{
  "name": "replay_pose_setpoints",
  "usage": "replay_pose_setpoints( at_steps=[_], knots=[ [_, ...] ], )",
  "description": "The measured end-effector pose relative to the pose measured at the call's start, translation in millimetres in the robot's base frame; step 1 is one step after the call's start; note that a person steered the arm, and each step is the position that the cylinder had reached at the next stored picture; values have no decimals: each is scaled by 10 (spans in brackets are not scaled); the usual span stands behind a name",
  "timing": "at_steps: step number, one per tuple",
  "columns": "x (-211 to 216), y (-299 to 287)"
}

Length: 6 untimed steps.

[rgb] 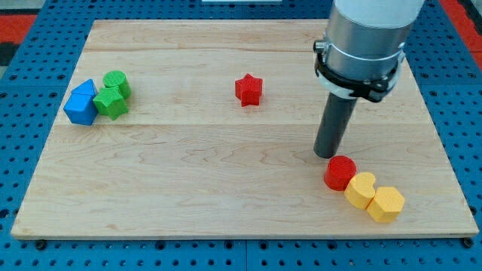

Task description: Place the red star towards top left of red circle

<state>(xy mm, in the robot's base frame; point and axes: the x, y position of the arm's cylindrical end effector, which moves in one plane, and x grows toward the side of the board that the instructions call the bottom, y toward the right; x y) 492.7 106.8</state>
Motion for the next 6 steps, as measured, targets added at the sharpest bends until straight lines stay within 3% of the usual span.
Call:
replay_pose_setpoints(
  at_steps=[2, 3, 4, 6],
  knots=[
    [-1236, -119],
    [-1623, -572],
    [-1588, -1315],
    [-1101, -710]
  ],
)
